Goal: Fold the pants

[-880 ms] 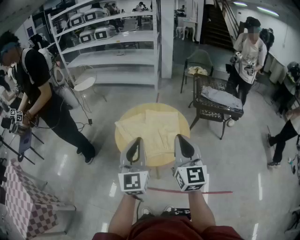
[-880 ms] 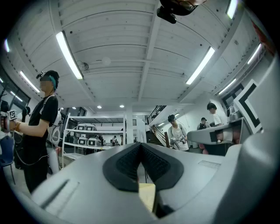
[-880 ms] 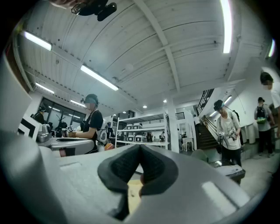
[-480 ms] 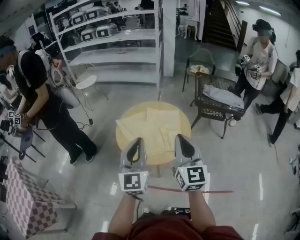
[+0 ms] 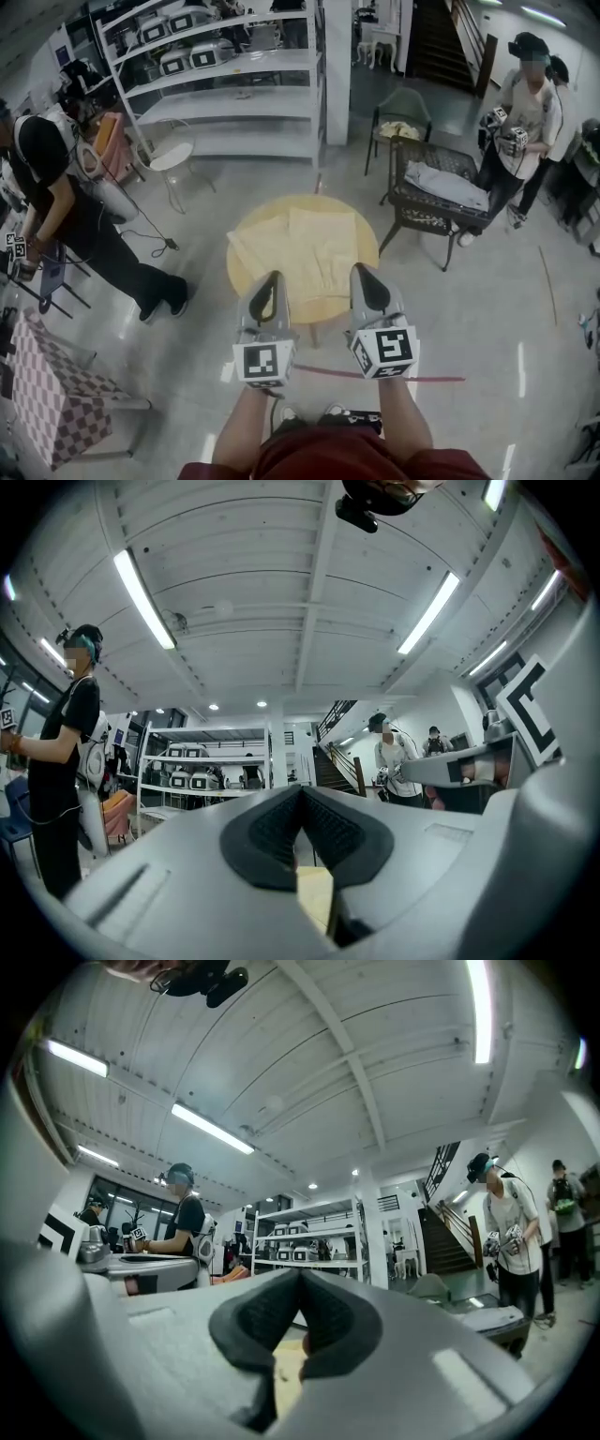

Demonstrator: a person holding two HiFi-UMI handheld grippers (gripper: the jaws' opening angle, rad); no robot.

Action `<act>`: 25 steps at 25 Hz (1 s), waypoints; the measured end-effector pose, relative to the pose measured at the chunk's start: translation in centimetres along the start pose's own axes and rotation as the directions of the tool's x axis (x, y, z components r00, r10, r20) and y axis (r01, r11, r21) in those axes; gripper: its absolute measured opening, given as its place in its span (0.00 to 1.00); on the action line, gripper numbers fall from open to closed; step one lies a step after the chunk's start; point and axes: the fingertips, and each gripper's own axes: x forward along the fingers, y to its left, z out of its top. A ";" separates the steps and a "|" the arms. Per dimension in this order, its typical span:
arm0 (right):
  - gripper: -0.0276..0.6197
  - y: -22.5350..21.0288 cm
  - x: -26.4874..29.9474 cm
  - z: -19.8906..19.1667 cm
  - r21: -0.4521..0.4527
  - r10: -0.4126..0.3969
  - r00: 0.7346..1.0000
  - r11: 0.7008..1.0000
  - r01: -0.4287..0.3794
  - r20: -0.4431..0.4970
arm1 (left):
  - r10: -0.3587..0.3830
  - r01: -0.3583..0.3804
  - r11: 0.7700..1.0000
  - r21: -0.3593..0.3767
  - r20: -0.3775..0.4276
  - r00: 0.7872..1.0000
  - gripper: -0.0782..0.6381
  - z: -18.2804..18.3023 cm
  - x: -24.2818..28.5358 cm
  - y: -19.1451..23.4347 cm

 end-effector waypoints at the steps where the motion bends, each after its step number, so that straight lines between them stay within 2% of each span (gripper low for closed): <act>1: 0.05 -0.3 -0.2 -0.1 0.005 0.001 1.000 1.000 -0.001 -0.001 | 0.000 0.000 1.000 0.001 -0.003 1.000 0.12 -0.1 0.0 -0.2; 15: 0.05 -2.4 0.2 -1.9 0.073 0.050 0.998 0.996 -0.048 -0.023 | 0.023 -0.022 0.999 0.036 -0.043 0.999 0.12 -0.9 0.5 -2.1; 21: 0.05 -4.0 0.1 -3.1 0.083 0.046 0.999 0.996 -0.044 -0.026 | 0.044 -0.042 0.998 0.040 -0.053 0.998 0.12 -2.2 1.3 -3.2; 25: 0.05 -6.4 -1.1 -3.7 0.082 0.019 0.999 0.997 -0.015 -0.039 | 0.030 -0.029 0.999 0.023 -0.044 0.999 0.12 -2.8 2.1 -5.3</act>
